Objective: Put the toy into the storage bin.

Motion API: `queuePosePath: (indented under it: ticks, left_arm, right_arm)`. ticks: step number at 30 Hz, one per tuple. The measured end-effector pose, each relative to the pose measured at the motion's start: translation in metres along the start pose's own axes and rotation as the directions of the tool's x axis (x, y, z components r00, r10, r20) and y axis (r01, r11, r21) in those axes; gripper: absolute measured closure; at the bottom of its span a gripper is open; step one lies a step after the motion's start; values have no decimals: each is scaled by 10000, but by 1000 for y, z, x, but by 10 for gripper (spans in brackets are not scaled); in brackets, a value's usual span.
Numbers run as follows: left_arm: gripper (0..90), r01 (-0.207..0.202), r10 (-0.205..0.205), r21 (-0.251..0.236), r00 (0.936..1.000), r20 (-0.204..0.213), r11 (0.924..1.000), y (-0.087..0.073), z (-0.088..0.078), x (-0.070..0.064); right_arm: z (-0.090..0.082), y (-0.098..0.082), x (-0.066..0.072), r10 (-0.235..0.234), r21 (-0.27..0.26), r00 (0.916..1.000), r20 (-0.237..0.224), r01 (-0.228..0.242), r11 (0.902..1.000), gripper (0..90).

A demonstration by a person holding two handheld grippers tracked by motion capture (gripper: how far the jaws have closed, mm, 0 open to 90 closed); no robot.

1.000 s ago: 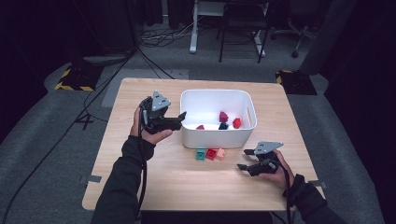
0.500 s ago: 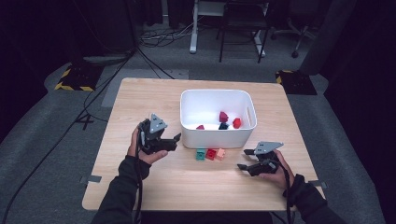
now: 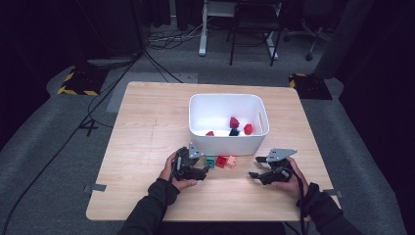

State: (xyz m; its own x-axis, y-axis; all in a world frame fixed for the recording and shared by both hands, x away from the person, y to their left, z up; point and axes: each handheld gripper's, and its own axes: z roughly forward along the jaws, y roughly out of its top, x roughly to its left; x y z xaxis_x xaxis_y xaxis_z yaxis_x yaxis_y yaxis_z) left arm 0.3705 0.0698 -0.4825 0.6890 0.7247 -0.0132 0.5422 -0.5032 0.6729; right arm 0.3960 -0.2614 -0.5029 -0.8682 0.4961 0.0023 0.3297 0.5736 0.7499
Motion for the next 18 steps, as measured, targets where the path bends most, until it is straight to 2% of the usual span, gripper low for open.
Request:
queuePosePath:
  ticks: [2,5,6,7,9,10,11,12,13,18]
  left_arm:
    - [274,-65,70,-175,9996,279,9998,1,6,-3]
    - [278,182,-176,-134,9990,409,9997,2,13,-7]
    - [281,108,-102,-159,9993,363,9998,3,15,-8]
    - [285,278,-276,-41,9990,337,9996,2,15,-9]
    - [287,26,-23,-110,9997,241,9999,4,21,-11]
    - [288,200,-200,39,9997,172,9998,4,21,-13]
    - [294,80,-78,-111,9997,210,9999,4,23,-14]
    - [302,68,-68,-50,10000,63,10000,5,24,-15]
    - [321,128,-127,-98,9998,159,9999,5,26,-16]
    - [374,74,-74,-171,10000,-8,9998,7,28,-16]
  right_arm:
    - [0,0,0,-43,-22,10000,2,43,10000,287]
    - [0,0,0,-24,-9,10000,3,24,10000,287]
    - [0,0,0,5,2,10000,4,-5,10000,287]
    - [0,0,0,-1,-1,10000,8,1,10000,287]
    - [0,0,0,-24,-12,10000,8,24,10000,287]
    - [0,0,0,-45,-25,10000,-7,45,10000,287]
    - [0,0,0,-17,-7,10000,7,17,10000,287]
    - [0,0,0,8,5,10000,4,-8,10000,287]
    - [0,0,0,-47,-29,10000,-7,47,10000,287]
    - [0,0,0,-68,-40,10000,-17,68,10000,286]
